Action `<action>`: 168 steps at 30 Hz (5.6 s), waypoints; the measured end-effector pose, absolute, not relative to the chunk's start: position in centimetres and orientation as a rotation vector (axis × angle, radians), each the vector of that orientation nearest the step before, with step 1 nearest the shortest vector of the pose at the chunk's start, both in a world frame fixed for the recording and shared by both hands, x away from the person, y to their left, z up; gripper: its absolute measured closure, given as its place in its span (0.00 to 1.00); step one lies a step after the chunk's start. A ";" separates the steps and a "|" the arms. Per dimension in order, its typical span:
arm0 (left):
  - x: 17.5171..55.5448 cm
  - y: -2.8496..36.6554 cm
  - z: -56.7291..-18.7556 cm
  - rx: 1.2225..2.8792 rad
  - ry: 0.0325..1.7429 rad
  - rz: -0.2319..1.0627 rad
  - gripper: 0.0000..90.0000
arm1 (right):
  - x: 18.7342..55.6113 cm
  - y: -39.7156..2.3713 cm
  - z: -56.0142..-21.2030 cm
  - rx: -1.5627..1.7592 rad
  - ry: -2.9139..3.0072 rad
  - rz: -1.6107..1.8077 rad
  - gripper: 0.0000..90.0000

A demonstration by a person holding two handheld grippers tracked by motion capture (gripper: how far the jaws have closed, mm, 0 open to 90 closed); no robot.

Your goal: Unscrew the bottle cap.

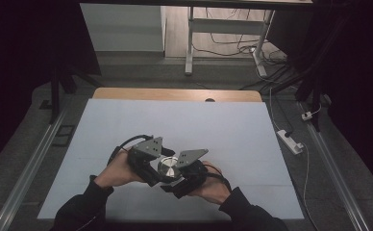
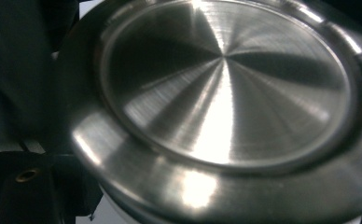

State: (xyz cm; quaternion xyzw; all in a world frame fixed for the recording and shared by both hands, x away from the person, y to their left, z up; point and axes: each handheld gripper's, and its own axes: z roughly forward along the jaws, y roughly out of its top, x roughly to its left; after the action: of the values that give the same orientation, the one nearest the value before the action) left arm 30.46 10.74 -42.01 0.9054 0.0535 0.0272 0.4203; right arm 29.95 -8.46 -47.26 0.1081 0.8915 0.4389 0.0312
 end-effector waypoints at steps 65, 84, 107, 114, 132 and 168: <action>30.5 8.3 -42.4 2.190 0.578 0.204 0.10 | 31.6 -9.2 -47.5 0.627 2.607 1.249 0.16; 30.9 11.4 -41.9 2.276 0.211 0.004 0.22 | 30.0 -8.3 -47.0 0.344 2.737 1.347 0.16; 29.7 9.0 -40.4 2.198 0.598 0.179 0.06 | 31.5 -9.5 -46.8 0.628 2.595 1.321 0.16; 29.9 11.1 -40.2 2.255 0.331 0.109 0.06 | 31.2 -9.3 -46.9 0.496 2.688 1.358 0.16; 30.3 9.5 -41.8 2.246 0.477 0.186 0.23 | 31.2 -9.0 -47.1 0.497 2.667 1.301 0.16; 31.0 8.8 -42.6 2.262 0.498 0.175 0.21 | 31.4 -9.0 -47.3 0.570 2.646 1.281 0.16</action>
State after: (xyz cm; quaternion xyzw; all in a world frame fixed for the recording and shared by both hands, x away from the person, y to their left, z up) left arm 31.03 8.80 -42.60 0.8934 0.1968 0.0690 0.3980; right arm 31.40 -8.96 -47.32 0.1898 0.8812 0.4267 0.0736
